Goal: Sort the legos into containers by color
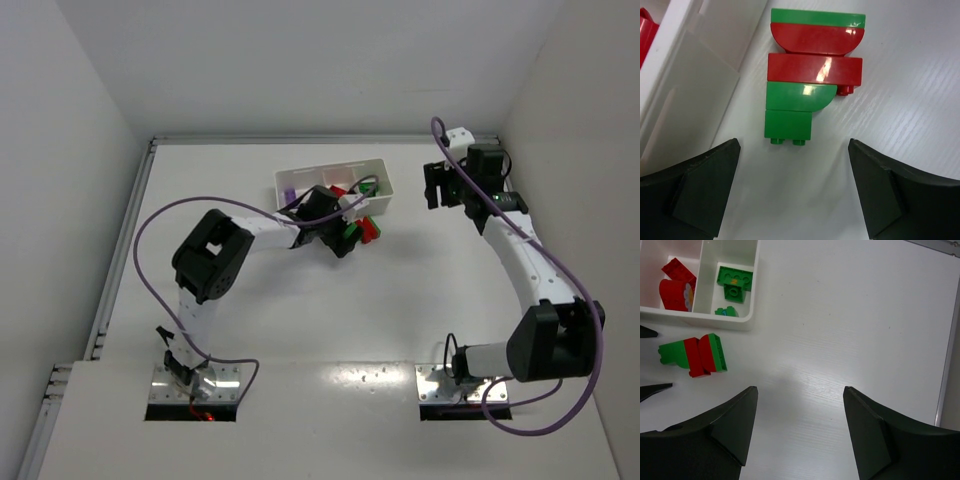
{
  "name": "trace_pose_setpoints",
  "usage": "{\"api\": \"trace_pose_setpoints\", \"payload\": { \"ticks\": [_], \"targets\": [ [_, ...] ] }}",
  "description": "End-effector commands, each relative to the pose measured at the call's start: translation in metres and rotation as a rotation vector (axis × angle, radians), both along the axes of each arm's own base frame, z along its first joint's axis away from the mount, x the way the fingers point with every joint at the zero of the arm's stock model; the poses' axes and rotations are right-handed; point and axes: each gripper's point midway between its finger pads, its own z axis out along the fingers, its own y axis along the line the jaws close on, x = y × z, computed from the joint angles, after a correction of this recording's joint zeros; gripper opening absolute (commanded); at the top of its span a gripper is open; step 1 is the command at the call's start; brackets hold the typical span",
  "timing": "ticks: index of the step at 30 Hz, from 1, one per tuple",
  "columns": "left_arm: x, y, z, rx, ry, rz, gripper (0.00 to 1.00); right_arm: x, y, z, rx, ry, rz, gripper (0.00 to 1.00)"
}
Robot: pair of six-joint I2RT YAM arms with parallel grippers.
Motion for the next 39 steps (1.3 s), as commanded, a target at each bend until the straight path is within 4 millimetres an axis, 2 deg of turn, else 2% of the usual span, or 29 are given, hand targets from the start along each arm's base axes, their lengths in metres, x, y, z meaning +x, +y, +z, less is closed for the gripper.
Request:
{"api": "trace_pose_setpoints", "payload": {
  "ticks": [1,2,7,9,11,12,13,16,17,18,19,20,22,24,25,26,27,28,30,31,33,34,35,36,37,39],
  "targets": [
    [0.012,-0.019,0.019,-0.046,-0.056,-0.034,0.97,0.006,-0.003,0.01,0.029,-0.031,-0.013,0.7],
    [0.011,-0.024,0.022,-0.052,-0.063,-0.043,0.97,0.006,-0.003,0.01,0.029,-0.031,-0.013,0.7],
    [0.011,-0.033,0.011,-0.042,-0.051,-0.066,0.94,0.006,-0.004,0.01,0.035,-0.031,-0.013,0.7],
    [0.014,-0.038,0.016,-0.056,-0.057,-0.076,0.89,0.006,-0.004,0.01,0.035,-0.031,-0.013,0.7],
    [0.012,-0.039,0.012,-0.051,-0.038,-0.084,0.84,0.006,-0.003,0.01,0.04,-0.03,-0.005,0.7],
    [0.011,-0.04,0.012,-0.055,-0.035,-0.091,0.8,0.006,-0.007,0.01,0.04,-0.031,-0.014,0.7],
    [0.012,-0.041,0.014,-0.055,-0.035,-0.091,0.69,0.006,-0.007,0.01,0.04,-0.031,-0.014,0.7],
    [0.01,-0.039,0.013,-0.049,-0.026,-0.091,0.52,0.006,-0.005,0.01,0.037,-0.032,-0.002,0.7],
    [0.008,-0.037,0.008,-0.042,-0.018,-0.091,0.41,0.006,-0.009,0.01,0.037,-0.032,-0.011,0.7],
    [0.008,-0.037,0.008,-0.042,-0.018,-0.091,0.36,0.006,-0.007,0.011,0.043,-0.032,-0.002,0.7],
    [0.003,-0.034,0.006,-0.036,-0.009,-0.091,0.33,0.004,-0.007,0.007,0.043,-0.022,-0.002,0.7],
    [0.004,-0.034,0.013,-0.044,-0.02,-0.091,0.32,0.004,-0.006,0.007,0.048,-0.022,0.005,0.7],
    [-0.004,-0.028,0.008,-0.033,-0.005,-0.091,0.27,0.004,-0.006,0.007,0.048,-0.022,0.006,0.7],
    [-0.006,-0.026,0.022,-0.045,-0.032,-0.097,0.26,0.004,-0.001,0.007,0.061,-0.022,0.026,0.7],
    [-0.014,-0.022,0.019,-0.048,-0.022,-0.107,0.26,0.003,0.001,0.007,0.067,-0.022,0.035,0.7],
    [-0.02,-0.02,0.024,-0.058,-0.026,-0.115,0.24,0.002,0.008,0.008,0.089,-0.021,0.07,0.7],
    [-0.024,-0.018,0.045,-0.082,-0.064,-0.131,0.23,0.002,0.012,0.005,0.104,-0.011,0.091,0.7],
    [-0.034,-0.01,0.039,-0.07,-0.047,-0.131,0.23,-0.002,0.027,0.009,0.152,-0.005,0.163,0.7],
    [-0.047,-0.008,0.049,-0.081,-0.048,-0.151,0.22,-0.012,0.045,-0.001,0.22,0.07,0.246,0.7],
    [-0.058,-0.002,0.056,-0.082,-0.038,-0.159,0.22,-0.018,0.062,-0.003,0.291,0.106,0.333,0.7],
    [-0.066,0.005,0.065,-0.085,-0.041,-0.159,0.2,-0.031,0.08,-0.009,0.383,0.195,0.414,0.7],
    [-0.073,0.011,0.074,-0.083,-0.052,-0.165,0.19,-0.038,0.096,-0.018,0.454,0.264,0.478,0.7],
    [-0.075,0.011,0.082,-0.083,-0.068,-0.162,0.17,-0.051,0.111,-0.016,0.522,0.319,0.551,0.68],
    [-0.079,0.014,0.085,-0.081,-0.065,-0.162,0.17,-0.057,0.117,-0.02,0.574,0.357,0.583,0.68],
    [-0.079,0.016,0.097,-0.089,-0.087,-0.154,0.16,-0.061,0.122,-0.028,0.621,0.404,0.6,0.66],
    [-0.08,0.019,0.105,-0.097,-0.095,-0.14,0.14,-0.068,0.132,-0.022,0.719,0.44,0.639,0.66]
  ]
}}
